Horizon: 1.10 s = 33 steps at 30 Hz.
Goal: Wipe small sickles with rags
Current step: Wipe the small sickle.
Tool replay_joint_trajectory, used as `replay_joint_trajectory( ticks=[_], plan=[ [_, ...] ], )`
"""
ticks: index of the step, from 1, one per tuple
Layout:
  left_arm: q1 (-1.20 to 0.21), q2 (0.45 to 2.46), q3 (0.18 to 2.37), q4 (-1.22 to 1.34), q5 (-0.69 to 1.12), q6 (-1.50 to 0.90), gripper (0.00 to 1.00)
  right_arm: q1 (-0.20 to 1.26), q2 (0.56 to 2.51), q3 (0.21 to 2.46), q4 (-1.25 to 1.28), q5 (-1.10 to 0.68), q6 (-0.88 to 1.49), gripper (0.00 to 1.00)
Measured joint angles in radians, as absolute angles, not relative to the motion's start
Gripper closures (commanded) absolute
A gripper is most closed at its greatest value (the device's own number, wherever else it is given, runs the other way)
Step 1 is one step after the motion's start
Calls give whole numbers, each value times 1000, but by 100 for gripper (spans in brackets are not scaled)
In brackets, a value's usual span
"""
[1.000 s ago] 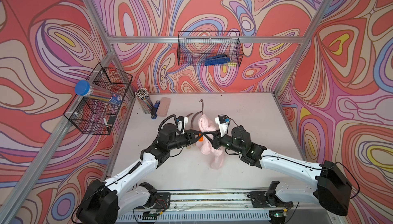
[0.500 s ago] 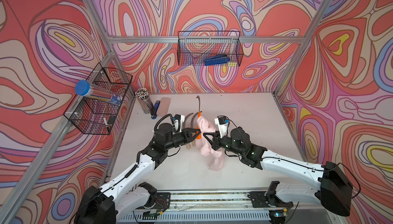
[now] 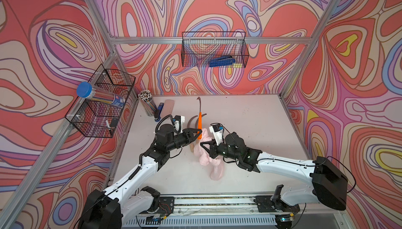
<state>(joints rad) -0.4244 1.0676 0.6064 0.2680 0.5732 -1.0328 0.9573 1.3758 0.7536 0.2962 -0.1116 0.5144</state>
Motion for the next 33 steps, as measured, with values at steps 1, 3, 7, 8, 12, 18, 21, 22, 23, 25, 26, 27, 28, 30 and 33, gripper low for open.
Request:
replay_joint_trajectory(
  ticks=[1, 3, 7, 8, 12, 18, 21, 22, 23, 25, 26, 27, 28, 30, 33],
  plan=[
    [-425, 1070, 607, 272, 577, -1033, 100, 962, 1376, 754, 296, -112, 514, 100],
    [-424, 1076, 609, 283, 587, -1033, 100, 964, 1376, 754, 296, -112, 511, 100],
    [-424, 1074, 609, 292, 595, -1033, 100, 946, 1376, 771, 273, -126, 506, 100],
    [-424, 1073, 609, 295, 594, -1033, 100, 935, 1376, 775, 269, -134, 506, 100],
    [-424, 1035, 609, 276, 596, -1024, 100, 854, 1376, 775, 271, -172, 511, 100],
    [-426, 996, 610, 243, 616, -1013, 100, 759, 1375, 784, 269, -184, 500, 100],
    [-426, 1000, 610, 233, 628, -1013, 100, 759, 1377, 828, 249, -203, 479, 100],
    [-426, 1004, 610, 234, 632, -1013, 100, 759, 1382, 858, 239, -210, 471, 100],
    [-426, 1009, 610, 235, 635, -1014, 100, 759, 1388, 887, 233, -214, 465, 100],
    [-425, 1019, 610, 237, 640, -1014, 100, 756, 1404, 945, 222, -219, 455, 100],
    [-425, 1024, 610, 241, 641, -1015, 100, 753, 1415, 973, 219, -220, 450, 100],
    [-425, 1029, 610, 244, 644, -1015, 100, 750, 1424, 994, 216, -222, 447, 100],
    [-426, 1032, 610, 245, 648, -1016, 100, 744, 1438, 1017, 212, -225, 443, 100],
    [-426, 1034, 610, 251, 654, -1018, 100, 730, 1465, 1050, 204, -230, 438, 100],
    [-426, 1034, 610, 258, 654, -1023, 100, 697, 1511, 1089, 192, -241, 437, 100]
  ],
)
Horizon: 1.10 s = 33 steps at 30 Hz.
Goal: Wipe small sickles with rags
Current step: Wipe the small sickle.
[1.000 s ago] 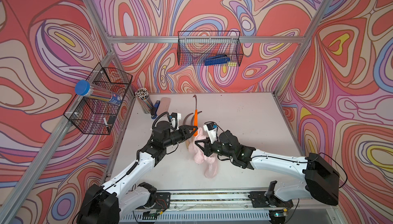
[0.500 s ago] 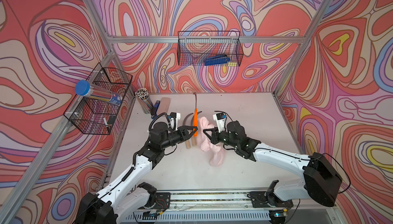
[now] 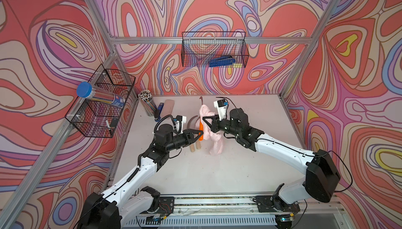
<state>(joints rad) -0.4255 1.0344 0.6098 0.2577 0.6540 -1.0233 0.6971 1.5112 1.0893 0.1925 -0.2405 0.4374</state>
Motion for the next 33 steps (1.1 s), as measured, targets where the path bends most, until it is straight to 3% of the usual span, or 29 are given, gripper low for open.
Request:
replay_joint_trajectory(
  ticks=[9, 23, 33],
  plan=[
    [-426, 1034, 608, 258, 652, -1029, 100, 628, 1593, 1101, 211, -332, 469, 100],
    [-426, 1033, 608, 265, 654, -1024, 100, 831, 1386, 781, 314, -273, 488, 100],
    [-426, 1034, 608, 266, 646, -1024, 100, 851, 1319, 741, 325, -229, 498, 100]
  ],
)
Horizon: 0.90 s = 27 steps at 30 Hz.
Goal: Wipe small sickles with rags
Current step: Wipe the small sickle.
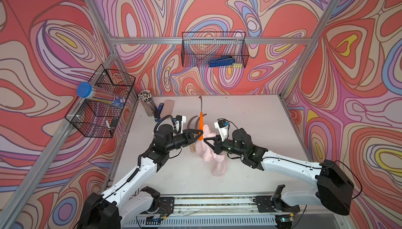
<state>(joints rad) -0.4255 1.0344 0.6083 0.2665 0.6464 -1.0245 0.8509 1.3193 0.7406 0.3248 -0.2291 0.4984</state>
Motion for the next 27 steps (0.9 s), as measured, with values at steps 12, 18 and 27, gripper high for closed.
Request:
replay_joint_trajectory(
  ticks=[12, 18, 27],
  plan=[
    [-419, 1030, 608, 286, 620, -1024, 100, 795, 1409, 971, 163, -174, 450, 100],
    [-425, 1024, 608, 273, 633, -1024, 100, 721, 1496, 1109, 168, -205, 445, 100],
    [-425, 1024, 608, 220, 624, -1024, 100, 692, 1607, 1175, 195, -307, 462, 100]
  ],
)
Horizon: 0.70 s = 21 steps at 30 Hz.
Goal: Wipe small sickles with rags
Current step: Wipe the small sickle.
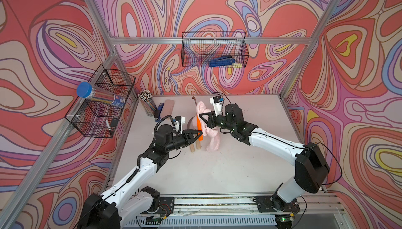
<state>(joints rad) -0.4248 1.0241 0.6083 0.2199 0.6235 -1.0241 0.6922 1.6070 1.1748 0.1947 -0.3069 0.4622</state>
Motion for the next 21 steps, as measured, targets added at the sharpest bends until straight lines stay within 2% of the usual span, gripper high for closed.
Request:
replay_joint_trajectory(
  ticks=[11, 21],
  plan=[
    [-426, 1023, 608, 183, 623, -1020, 100, 807, 1426, 925, 305, -268, 471, 100],
    [-430, 1040, 611, 183, 607, -1021, 100, 842, 1327, 739, 410, -249, 508, 100]
  ],
)
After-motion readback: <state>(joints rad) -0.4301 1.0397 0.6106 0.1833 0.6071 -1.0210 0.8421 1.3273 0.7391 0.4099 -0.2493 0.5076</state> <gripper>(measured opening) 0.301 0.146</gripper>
